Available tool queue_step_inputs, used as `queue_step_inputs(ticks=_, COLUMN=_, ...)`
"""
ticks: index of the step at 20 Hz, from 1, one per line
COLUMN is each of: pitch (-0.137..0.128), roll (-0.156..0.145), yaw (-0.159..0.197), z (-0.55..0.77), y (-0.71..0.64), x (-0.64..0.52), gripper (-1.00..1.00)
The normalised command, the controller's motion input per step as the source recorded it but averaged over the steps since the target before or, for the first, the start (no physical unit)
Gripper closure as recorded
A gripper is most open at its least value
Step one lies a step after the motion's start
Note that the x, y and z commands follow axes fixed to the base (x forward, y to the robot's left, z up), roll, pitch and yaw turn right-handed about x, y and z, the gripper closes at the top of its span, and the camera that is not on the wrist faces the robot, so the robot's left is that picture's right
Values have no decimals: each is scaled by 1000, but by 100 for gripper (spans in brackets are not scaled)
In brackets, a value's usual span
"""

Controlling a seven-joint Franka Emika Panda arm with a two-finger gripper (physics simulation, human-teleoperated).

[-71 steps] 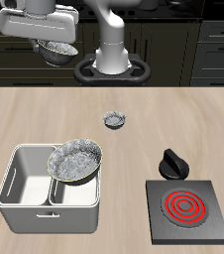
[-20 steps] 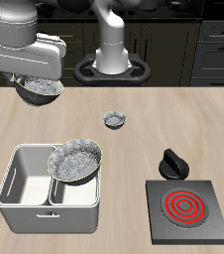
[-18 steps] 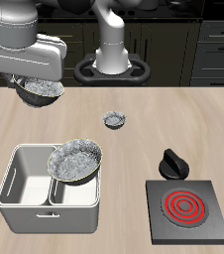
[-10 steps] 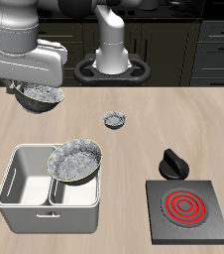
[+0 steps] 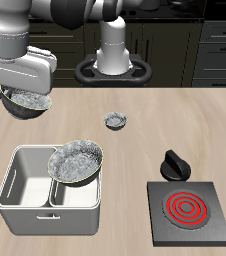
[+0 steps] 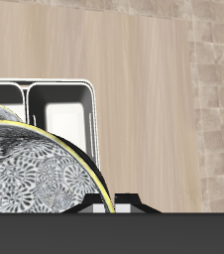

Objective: Place the largest bowl in the left side of the drainer and the medium bowl in the right side

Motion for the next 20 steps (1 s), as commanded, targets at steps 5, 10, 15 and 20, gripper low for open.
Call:
queue_step_inputs(ticks=5, pitch=12, roll=-70, yaw=-45, z=-129, y=-338, x=33, gripper=100)
queue_step_inputs(ticks=10, pitch=3, roll=-11, yaw=-12, z=-82, y=-64, x=5, gripper=100)
queue_step_inputs(ticks=15, pitch=9, roll=-9, yaw=5, z=-116, y=94, x=93, gripper=100)
queue_step_inputs(ticks=20, pitch=18, roll=4, yaw=8, z=-153, y=62, x=103, gripper=100)
